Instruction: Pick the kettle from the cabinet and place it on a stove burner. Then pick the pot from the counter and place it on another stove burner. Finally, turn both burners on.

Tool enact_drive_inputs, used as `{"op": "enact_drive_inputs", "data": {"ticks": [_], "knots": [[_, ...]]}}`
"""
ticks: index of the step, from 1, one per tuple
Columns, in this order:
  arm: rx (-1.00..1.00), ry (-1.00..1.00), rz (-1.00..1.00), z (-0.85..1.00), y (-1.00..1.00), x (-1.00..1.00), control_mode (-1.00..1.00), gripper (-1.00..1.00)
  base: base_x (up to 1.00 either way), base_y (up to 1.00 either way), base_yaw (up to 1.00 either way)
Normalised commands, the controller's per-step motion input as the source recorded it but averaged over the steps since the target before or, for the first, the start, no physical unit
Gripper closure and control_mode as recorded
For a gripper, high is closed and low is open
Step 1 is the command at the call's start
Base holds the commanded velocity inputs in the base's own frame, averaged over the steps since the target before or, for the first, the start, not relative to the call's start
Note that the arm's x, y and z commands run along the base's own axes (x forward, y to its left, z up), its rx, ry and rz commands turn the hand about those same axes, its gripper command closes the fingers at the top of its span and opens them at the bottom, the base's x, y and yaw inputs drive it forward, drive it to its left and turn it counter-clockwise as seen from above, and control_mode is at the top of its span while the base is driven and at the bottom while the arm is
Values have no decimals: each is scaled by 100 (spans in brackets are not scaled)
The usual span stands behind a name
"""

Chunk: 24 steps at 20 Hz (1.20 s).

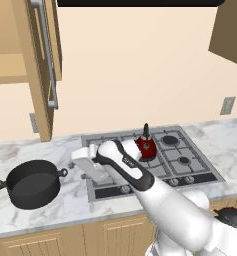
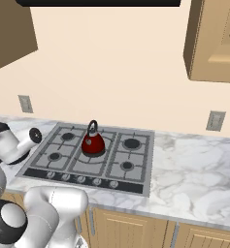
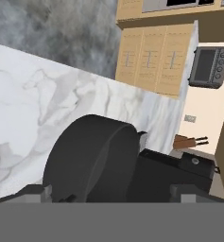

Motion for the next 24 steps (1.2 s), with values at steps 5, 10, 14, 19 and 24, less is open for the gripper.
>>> {"op": "enact_drive_inputs", "data": {"ticks": [5,10,14,19,24], "knots": [[0,0,0,-15,16,15,-100,-100,0,0,0],[0,0,0,-15,2,8,-100,-100,0,0,0],[0,0,0,-7,0,6,-100,-100,0,0,0],[0,0,0,-10,4,17,-100,-100,0,0,0],[0,0,0,-15,5,16,-100,-100,0,0,0]]}}
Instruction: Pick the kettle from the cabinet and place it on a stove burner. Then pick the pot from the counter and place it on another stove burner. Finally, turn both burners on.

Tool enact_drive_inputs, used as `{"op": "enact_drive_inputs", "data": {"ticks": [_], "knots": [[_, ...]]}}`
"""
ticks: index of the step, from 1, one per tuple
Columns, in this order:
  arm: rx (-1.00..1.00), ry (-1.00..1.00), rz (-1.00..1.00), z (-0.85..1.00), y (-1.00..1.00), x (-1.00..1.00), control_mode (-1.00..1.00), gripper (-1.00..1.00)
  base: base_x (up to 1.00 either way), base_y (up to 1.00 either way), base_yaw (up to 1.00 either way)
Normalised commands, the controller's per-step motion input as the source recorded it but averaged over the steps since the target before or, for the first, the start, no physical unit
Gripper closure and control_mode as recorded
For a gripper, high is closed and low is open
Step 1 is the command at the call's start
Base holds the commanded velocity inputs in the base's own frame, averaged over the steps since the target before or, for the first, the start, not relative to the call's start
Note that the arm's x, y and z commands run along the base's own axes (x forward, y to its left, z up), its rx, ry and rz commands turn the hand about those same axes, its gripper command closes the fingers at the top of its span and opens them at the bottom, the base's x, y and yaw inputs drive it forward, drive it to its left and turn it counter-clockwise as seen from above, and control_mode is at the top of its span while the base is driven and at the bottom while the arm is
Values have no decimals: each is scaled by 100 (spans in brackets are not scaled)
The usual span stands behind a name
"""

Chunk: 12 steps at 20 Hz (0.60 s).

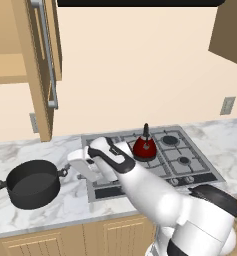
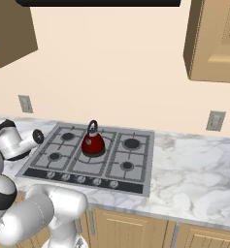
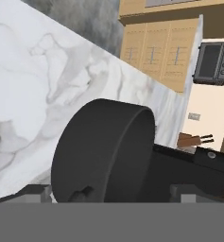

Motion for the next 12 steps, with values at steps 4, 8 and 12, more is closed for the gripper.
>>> {"op": "enact_drive_inputs", "data": {"ticks": [4,8,12], "knots": [[0,0,0,-17,7,15,-100,-100,0,0,0],[0,0,0,-16,13,10,-100,-100,0,0,0],[0,0,0,-11,20,5,-100,-100,0,0,0]]}}
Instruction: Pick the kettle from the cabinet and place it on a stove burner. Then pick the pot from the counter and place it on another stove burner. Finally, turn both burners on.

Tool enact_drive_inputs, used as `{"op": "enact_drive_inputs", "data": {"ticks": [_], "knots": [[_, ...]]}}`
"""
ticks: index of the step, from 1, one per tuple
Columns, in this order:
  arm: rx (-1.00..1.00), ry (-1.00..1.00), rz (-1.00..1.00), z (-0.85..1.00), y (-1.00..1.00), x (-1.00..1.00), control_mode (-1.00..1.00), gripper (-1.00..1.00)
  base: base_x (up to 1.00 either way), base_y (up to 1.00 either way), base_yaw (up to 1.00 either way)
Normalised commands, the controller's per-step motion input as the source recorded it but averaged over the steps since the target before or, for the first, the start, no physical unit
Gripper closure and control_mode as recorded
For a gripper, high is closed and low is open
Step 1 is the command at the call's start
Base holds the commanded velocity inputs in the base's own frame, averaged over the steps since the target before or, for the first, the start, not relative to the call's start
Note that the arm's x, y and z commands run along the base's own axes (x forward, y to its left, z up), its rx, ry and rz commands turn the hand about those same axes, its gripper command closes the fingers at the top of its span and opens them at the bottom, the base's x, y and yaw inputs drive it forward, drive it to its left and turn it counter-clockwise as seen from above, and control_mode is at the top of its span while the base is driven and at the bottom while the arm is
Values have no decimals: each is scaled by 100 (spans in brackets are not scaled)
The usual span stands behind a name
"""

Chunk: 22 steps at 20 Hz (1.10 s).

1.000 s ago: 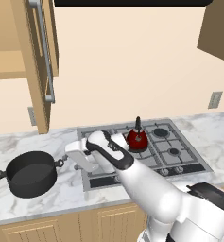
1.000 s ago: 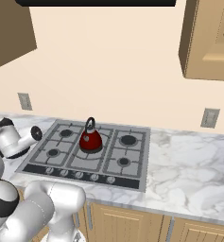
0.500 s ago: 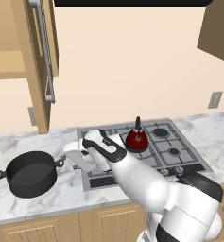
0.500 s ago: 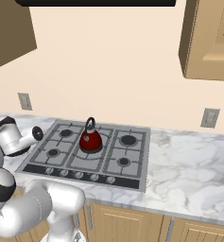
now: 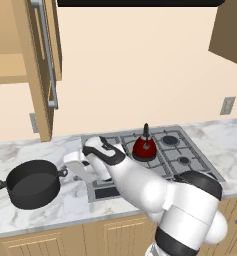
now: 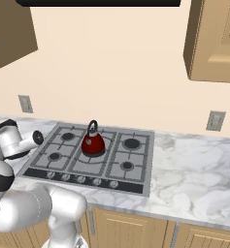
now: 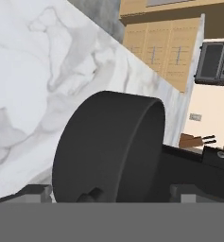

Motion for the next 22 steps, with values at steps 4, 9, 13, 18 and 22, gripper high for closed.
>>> {"op": "enact_drive_inputs", "data": {"ticks": [4,9,13,18,22], "knots": [[0,0,0,-9,16,7,-100,-100,0,0,0],[0,0,0,-8,8,12,-100,-100,0,0,0],[0,0,0,-10,7,14,-100,-100,0,0,0],[0,0,0,-12,9,14,-100,-100,0,0,0],[0,0,0,-12,10,14,-100,-100,0,0,0]]}}
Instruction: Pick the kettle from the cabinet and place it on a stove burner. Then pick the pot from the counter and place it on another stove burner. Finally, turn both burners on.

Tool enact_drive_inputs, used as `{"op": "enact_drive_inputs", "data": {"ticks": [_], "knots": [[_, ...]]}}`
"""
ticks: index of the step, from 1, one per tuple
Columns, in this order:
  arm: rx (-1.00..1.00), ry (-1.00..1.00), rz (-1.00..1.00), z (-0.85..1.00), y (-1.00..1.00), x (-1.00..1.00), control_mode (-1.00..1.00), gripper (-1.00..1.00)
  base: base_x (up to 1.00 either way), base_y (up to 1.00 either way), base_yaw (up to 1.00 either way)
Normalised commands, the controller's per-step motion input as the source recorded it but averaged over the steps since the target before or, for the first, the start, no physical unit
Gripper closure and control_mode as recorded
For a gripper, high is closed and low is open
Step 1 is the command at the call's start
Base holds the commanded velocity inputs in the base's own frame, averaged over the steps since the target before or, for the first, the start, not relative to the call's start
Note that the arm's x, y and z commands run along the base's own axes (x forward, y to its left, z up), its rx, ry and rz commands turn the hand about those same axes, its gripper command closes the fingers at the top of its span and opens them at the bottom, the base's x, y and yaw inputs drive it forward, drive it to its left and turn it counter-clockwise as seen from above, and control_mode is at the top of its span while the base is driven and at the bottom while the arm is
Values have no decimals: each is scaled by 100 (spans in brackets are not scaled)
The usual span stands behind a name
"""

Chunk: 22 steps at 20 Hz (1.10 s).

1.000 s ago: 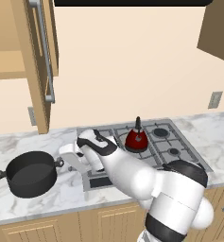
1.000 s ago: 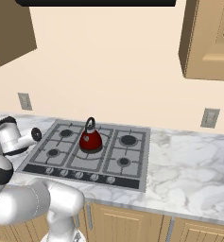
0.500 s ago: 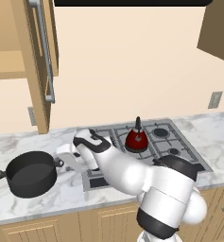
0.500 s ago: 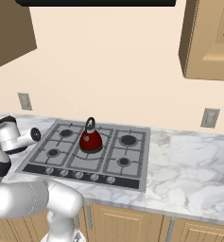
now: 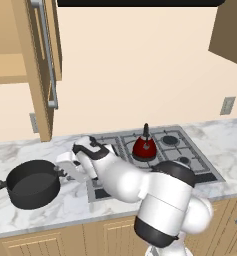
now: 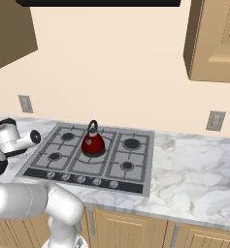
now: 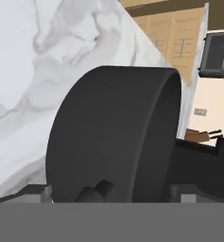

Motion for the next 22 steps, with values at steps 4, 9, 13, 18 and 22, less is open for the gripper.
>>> {"op": "enact_drive_inputs", "data": {"ticks": [4,9,13,18,22], "knots": [[0,0,0,-12,9,13,-100,-100,0,0,0],[0,0,0,-12,5,12,-100,-100,0,0,0],[0,0,0,-11,7,9,-100,-100,0,0,0],[0,0,0,-10,19,9,-100,100,0,0,0],[0,0,0,-7,30,8,-100,100,0,0,0]]}}
